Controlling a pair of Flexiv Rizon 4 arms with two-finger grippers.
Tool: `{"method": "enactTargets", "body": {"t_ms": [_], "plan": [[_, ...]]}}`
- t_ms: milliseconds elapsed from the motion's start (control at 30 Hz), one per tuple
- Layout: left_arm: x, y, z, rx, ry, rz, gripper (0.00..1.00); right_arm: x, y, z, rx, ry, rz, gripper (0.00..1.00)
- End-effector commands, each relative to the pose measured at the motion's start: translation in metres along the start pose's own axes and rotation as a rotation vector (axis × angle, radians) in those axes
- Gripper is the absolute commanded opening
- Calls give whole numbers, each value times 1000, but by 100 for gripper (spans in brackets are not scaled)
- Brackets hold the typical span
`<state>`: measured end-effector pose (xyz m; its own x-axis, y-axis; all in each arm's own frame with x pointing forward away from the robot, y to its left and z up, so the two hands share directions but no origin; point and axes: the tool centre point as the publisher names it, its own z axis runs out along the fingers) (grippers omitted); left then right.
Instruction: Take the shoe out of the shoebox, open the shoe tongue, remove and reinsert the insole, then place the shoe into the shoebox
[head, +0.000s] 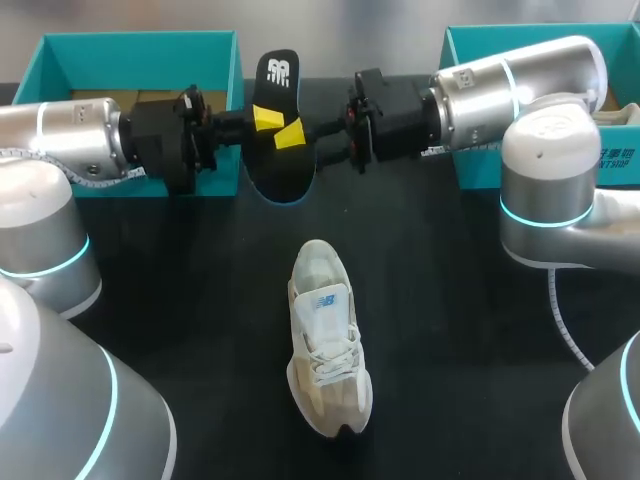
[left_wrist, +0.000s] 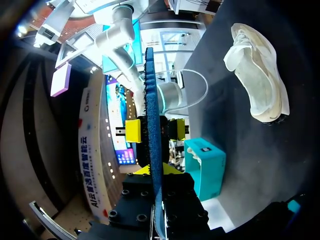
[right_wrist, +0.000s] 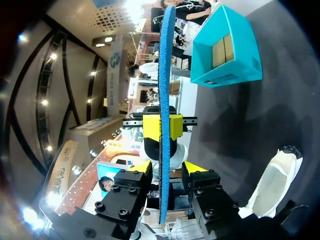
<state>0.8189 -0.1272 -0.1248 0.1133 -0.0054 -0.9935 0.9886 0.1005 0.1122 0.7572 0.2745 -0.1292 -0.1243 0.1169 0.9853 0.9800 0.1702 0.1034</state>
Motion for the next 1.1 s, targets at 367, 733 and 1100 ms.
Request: {"method": "enactTargets", "body": {"t_ms": [367, 733, 1100], "plan": [[1, -3, 1, 2, 3, 12, 0, -2, 1, 5, -3, 0, 3, 27], [2, -4, 5, 8, 8, 13, 0, -2, 0, 5, -11, -2, -2, 11], [1, -4, 6, 20, 15, 12, 0, -2, -2, 5, -11, 9, -15, 0]]}}
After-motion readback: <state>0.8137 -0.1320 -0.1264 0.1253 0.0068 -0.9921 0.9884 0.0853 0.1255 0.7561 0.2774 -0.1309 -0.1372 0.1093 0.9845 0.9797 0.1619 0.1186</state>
